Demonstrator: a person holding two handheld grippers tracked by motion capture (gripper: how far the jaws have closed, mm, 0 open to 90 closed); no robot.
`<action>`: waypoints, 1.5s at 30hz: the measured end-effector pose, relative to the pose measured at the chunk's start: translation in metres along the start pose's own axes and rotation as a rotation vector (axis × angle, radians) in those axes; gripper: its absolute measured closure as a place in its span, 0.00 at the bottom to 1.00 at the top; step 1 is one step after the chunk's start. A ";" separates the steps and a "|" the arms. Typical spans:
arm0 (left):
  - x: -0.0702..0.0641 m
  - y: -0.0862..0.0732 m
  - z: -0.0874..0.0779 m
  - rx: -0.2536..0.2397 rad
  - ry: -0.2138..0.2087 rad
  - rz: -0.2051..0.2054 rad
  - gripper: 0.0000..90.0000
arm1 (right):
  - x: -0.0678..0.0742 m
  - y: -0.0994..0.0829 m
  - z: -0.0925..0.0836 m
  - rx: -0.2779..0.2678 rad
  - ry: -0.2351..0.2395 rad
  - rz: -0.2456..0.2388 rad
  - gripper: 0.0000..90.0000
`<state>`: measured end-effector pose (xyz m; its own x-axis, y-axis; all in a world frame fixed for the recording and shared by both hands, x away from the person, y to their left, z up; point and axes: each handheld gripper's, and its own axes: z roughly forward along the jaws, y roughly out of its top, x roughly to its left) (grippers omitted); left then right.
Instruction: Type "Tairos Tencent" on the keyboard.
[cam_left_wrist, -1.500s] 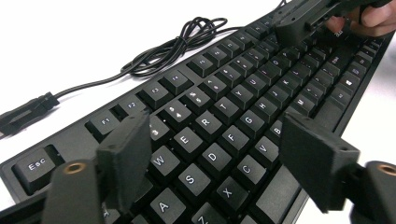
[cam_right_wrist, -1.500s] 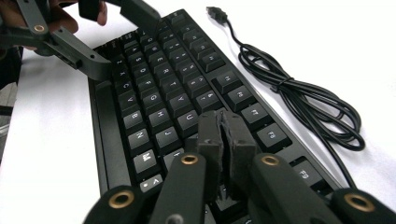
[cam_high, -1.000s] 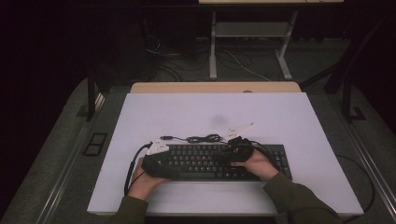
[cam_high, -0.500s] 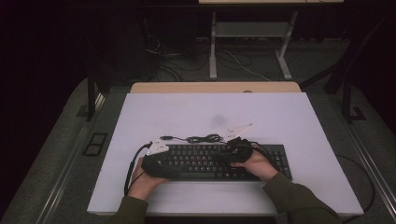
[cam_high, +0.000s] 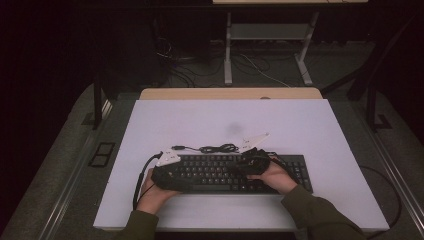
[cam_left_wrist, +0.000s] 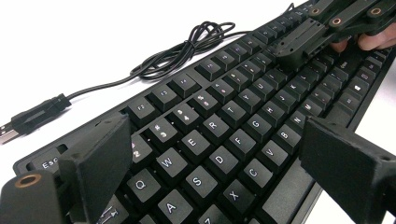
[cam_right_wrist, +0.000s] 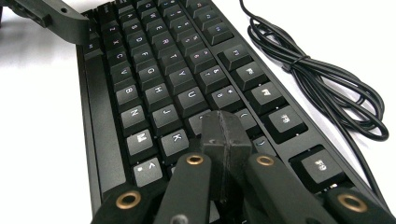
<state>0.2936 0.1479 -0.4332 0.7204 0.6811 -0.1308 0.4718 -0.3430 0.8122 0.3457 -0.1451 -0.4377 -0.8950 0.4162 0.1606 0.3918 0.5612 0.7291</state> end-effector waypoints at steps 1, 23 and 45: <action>0.000 0.000 0.000 0.000 0.000 0.000 0.10 | 0.000 0.000 0.000 0.000 0.000 0.000 0.99; 0.000 0.000 -0.002 -0.009 0.002 0.008 0.11 | -0.003 0.001 -0.010 -0.053 -0.006 0.015 0.98; 0.002 -0.002 -0.009 -0.024 0.034 0.022 0.30 | -0.007 0.001 -0.013 -0.116 0.008 0.074 0.57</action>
<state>0.2899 0.1559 -0.4295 0.7128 0.6951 -0.0936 0.4431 -0.3429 0.8283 0.3492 -0.1569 -0.4291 -0.8663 0.4474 0.2222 0.4302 0.4420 0.7872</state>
